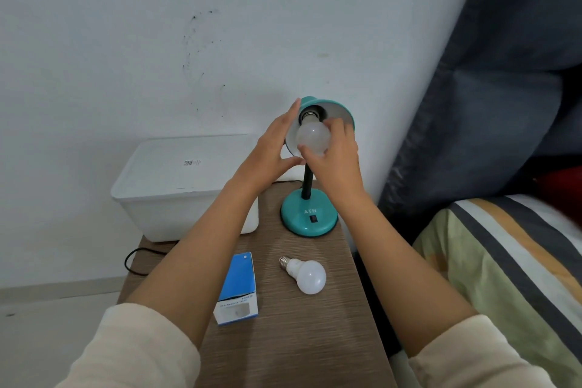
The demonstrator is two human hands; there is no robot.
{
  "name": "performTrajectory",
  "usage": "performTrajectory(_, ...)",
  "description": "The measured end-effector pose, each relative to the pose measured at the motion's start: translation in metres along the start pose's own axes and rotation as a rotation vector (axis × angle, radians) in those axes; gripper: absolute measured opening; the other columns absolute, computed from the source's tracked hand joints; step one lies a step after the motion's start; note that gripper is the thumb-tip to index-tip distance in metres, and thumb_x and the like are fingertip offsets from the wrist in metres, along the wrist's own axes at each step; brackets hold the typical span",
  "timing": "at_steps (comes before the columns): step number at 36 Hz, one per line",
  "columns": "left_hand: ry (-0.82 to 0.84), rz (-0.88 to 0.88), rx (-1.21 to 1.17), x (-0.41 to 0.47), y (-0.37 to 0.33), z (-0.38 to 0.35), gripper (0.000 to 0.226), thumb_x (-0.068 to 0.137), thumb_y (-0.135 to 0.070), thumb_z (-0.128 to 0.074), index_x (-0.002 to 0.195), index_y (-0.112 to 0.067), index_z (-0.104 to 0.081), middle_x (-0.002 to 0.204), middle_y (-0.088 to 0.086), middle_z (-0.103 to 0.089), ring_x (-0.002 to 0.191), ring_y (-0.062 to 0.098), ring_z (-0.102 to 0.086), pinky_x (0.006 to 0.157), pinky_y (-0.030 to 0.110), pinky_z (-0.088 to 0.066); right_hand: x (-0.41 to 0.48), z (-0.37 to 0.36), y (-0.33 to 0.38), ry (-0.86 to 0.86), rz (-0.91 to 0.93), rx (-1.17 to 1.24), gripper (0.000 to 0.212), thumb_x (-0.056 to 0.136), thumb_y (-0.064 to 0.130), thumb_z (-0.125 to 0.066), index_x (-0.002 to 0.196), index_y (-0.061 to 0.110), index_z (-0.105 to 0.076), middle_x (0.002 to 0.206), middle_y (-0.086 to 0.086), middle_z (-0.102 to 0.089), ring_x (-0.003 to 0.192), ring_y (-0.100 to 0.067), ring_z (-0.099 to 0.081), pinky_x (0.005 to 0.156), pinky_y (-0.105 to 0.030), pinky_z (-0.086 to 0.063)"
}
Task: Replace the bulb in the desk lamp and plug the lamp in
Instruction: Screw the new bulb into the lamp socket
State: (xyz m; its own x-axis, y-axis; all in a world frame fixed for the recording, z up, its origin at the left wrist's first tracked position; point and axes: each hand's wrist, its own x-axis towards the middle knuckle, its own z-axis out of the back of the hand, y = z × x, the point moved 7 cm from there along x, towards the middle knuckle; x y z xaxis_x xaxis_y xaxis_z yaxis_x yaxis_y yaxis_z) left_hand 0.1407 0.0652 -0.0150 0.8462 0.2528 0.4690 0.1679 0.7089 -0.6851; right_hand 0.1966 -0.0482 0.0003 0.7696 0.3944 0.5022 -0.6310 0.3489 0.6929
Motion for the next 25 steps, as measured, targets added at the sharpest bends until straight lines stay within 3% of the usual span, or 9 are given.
performTrajectory(2,-0.001,-0.005,-0.007,0.001,0.000,0.000,0.097,0.077,-0.013,-0.075,0.145,-0.040,-0.010,0.136,-0.016,-0.033,0.129,-0.001,-0.032,0.109,0.028,-0.034,0.002,0.002,-0.004,-0.035,-0.091,0.105,0.048,0.083,0.033,-0.066,0.120,0.009,-0.049,0.118,-0.007,-0.054,0.106,-0.019,-0.053,0.077,-0.021,-0.041)
performTrajectory(5,-0.008,0.000,-0.012,0.002,0.003,0.000,0.098,0.075,-0.009,-0.076,0.147,-0.034,-0.014,0.133,-0.016,-0.032,0.123,-0.007,-0.031,0.103,0.015,-0.035,0.002,0.001,-0.015,-0.083,-0.362,0.407,0.039,0.083,0.040,-0.064,0.105,0.010,-0.053,0.099,-0.001,-0.059,0.097,-0.022,-0.063,0.076,-0.023,-0.050)
performTrajectory(9,-0.013,-0.010,0.005,0.003,0.003,0.001,0.097,0.075,-0.008,-0.076,0.147,-0.031,-0.016,0.132,-0.016,-0.032,0.118,-0.011,-0.031,0.099,0.008,-0.034,0.003,-0.006,-0.026,-0.034,-0.515,0.491,0.040,0.082,0.045,-0.062,0.104,0.014,-0.050,0.106,-0.002,-0.059,0.100,-0.025,-0.064,0.087,-0.033,-0.051)
performTrajectory(12,-0.006,-0.027,0.006,0.002,0.001,0.000,0.097,0.074,-0.007,-0.077,0.147,-0.030,-0.017,0.130,-0.017,-0.034,0.119,-0.008,-0.033,0.101,0.013,-0.036,0.003,-0.004,-0.023,0.006,-0.455,0.464,0.062,0.076,0.040,-0.070,0.124,0.013,-0.042,0.118,-0.004,-0.053,0.110,-0.022,-0.057,0.095,-0.034,-0.049)
performTrajectory(14,-0.002,-0.031,0.000,0.002,-0.001,-0.001,0.096,0.074,-0.010,-0.077,0.147,-0.029,-0.017,0.133,-0.017,-0.033,0.123,-0.005,-0.033,0.105,0.023,-0.037,0.004,0.002,-0.013,-0.005,-0.273,0.313,0.072,0.071,0.030,-0.076,0.131,0.016,-0.038,0.127,-0.005,-0.048,0.115,-0.019,-0.049,0.095,-0.032,-0.047)
performTrajectory(18,-0.010,-0.014,-0.023,0.001,0.000,0.000,0.094,0.075,-0.016,-0.077,0.147,-0.028,-0.018,0.134,-0.018,-0.032,0.124,-0.006,-0.031,0.107,0.025,-0.035,0.003,0.003,-0.001,-0.010,-0.007,0.059,0.063,0.070,0.021,-0.075,0.126,0.016,-0.046,0.127,-0.006,-0.045,0.110,-0.023,-0.050,0.088,-0.041,-0.052)
performTrajectory(21,-0.015,0.006,-0.023,0.001,0.003,0.001,0.096,0.074,-0.012,-0.077,0.147,-0.030,-0.017,0.133,-0.015,-0.033,0.122,-0.007,-0.032,0.104,0.020,-0.035,0.005,0.007,-0.007,-0.035,-0.099,0.082,0.058,0.073,0.031,-0.075,0.121,0.011,-0.048,0.120,-0.007,-0.054,0.107,-0.023,-0.054,0.087,-0.036,-0.050)
performTrajectory(25,-0.005,0.008,-0.009,0.003,0.004,0.000,0.098,0.073,-0.008,-0.077,0.147,-0.031,-0.017,0.134,-0.014,-0.034,0.120,-0.008,-0.032,0.101,0.017,-0.036,0.007,0.009,-0.013,-0.014,-0.279,0.213,0.055,0.078,0.038,-0.070,0.116,0.006,-0.047,0.114,-0.008,-0.057,0.098,-0.018,-0.056,0.065,-0.016,-0.042)
